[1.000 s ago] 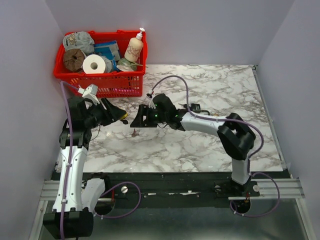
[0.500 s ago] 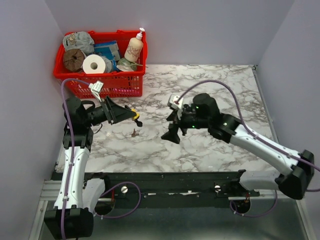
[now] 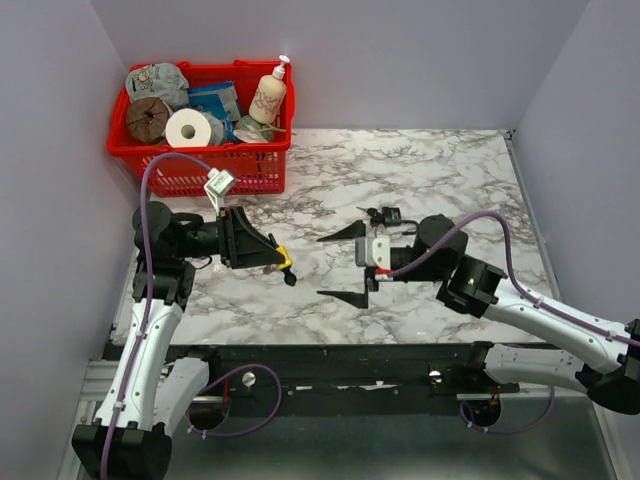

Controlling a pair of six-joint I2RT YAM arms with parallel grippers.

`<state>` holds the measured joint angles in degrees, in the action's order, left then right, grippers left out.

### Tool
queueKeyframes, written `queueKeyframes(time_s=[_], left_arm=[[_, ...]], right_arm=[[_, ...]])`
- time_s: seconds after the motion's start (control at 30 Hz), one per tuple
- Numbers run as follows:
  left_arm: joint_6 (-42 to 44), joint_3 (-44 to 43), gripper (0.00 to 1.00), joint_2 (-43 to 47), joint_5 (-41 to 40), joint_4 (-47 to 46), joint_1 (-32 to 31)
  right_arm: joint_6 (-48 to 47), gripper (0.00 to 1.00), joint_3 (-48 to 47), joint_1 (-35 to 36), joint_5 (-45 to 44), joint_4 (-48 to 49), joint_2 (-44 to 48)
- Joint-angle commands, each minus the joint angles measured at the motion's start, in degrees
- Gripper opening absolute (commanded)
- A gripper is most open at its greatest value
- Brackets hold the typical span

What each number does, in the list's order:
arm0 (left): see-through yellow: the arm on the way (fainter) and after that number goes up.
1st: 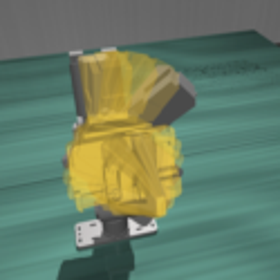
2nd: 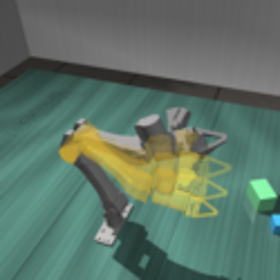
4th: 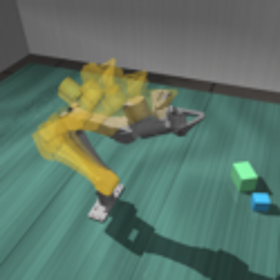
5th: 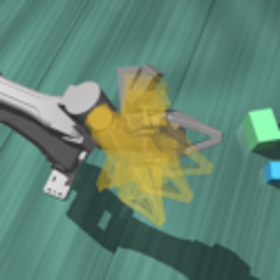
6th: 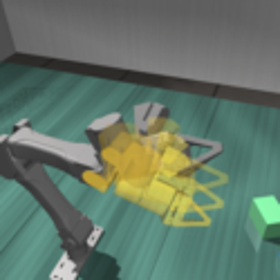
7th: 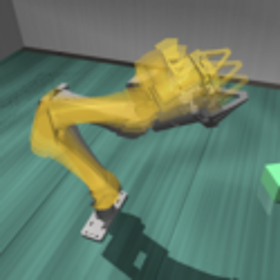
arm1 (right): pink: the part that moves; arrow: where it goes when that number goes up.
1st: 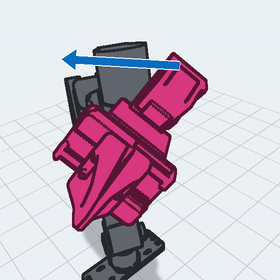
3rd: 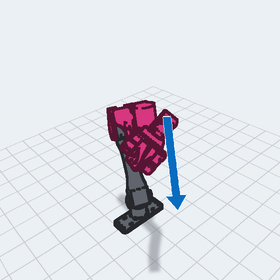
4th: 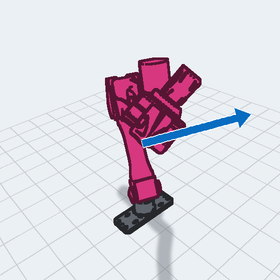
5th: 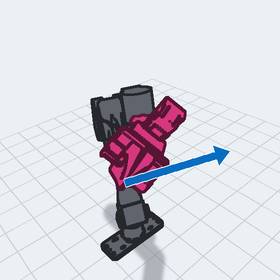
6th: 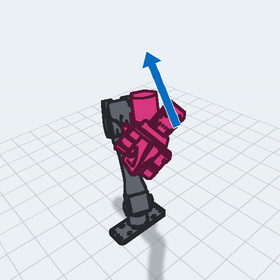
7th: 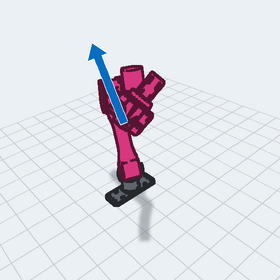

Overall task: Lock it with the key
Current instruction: Adjust the lock.

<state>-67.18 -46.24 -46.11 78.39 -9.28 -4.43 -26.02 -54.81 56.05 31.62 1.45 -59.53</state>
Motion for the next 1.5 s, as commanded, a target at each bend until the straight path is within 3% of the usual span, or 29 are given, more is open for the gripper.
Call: queueKeyframes(time_s=[0.0, 0.33, 1.03, 1.47], left_arm=[[-1.0, -2.3, 0.00, -0.4, 3.1, -2.1, -3.5], [-0.6, -2.5, 0.00, -2.4, 3.8, -2.7, -7.8], [-0.5, -2.6, 0.00, -2.9, 4.0, -4.0, -9.6], [0.0, -1.8, 0.00, -3.0, 3.8, -4.0, -10.2]], right_arm=[[-10.3, 1.00, 2.2, 6.9, -4.4, 9.3, 0.8], [-12.4, 1.00, 2.8, 11.1, -7.8, 16.6, -2.0], [-21.1, 0.99, 5.8, 13.1, -5.5, 18.0, -3.7], [-18.9, 0.65, 4.8, 13.1, -5.8, 18.1, -3.9]])
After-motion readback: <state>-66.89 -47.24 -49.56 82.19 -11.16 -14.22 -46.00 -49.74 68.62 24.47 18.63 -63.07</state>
